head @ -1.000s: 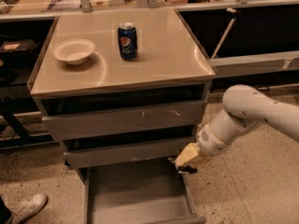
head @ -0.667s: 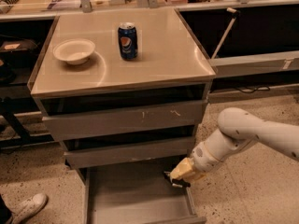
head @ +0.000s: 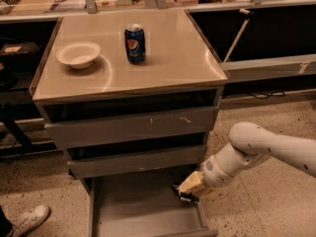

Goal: Place rxbar chocolate into bottom drawer

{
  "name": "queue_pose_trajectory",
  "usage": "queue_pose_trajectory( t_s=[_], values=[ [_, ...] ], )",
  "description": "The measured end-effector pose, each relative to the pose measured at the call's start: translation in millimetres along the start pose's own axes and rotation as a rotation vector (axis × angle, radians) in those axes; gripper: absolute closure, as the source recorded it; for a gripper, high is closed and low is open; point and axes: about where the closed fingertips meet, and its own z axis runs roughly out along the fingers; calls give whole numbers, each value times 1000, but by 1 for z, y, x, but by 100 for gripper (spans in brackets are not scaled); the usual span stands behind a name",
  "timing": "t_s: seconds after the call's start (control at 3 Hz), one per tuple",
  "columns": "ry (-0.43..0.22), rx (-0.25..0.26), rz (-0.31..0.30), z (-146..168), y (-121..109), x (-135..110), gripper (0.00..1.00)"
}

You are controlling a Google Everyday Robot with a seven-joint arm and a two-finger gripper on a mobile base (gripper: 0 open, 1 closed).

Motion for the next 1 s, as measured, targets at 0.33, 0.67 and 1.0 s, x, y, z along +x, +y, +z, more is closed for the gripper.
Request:
queue_pose_trajectory(
  t_s=[0.33,0.67,1.0],
  values=[
    [-44,-110,71,45,-14,-17,100],
    [-98,-213,137,92,-30,-44,100],
    [-98,-214,137,92,-30,-44,100]
  ],
)
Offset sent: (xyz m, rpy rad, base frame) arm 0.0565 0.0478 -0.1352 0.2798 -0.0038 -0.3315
